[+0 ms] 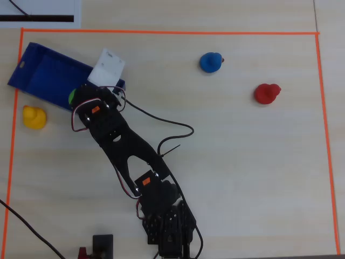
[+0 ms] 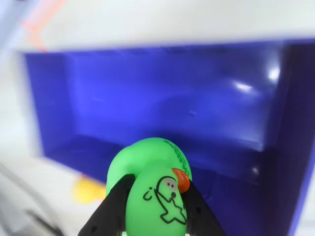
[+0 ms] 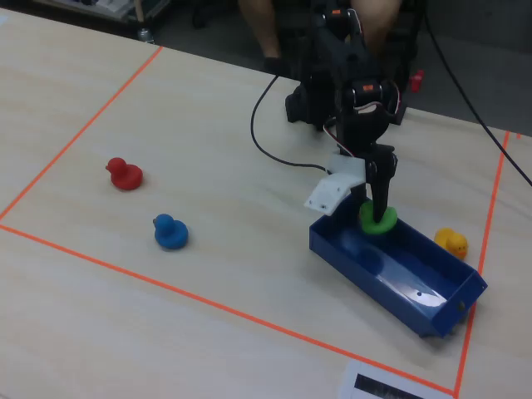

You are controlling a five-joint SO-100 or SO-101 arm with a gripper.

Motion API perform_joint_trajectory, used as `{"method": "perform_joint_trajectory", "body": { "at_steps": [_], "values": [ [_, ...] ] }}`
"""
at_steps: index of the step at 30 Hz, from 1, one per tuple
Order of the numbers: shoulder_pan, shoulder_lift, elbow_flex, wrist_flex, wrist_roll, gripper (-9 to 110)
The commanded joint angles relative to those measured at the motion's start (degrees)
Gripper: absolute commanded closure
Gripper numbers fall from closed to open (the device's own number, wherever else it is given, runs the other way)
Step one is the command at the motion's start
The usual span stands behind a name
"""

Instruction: Grasp green duck and put it into box.

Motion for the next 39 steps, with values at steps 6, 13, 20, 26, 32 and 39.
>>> {"method": "perform_joint_trajectory", "body": {
  "at_steps": [6,13,20,26,32,39],
  "values": [
    [-1.49,-0.35,-2.20,0.70,-1.58,72],
    [1.32,4.92,-13.18,10.20,-2.55,79],
    [2.99,25.05,-9.49,16.44,-10.11,101],
    [5.80,55.81,20.48,10.02,-18.81,101],
    [12.66,84.11,46.85,7.29,-27.33,101],
    [19.07,104.24,62.67,16.96,-29.18,101]
  ]
}}
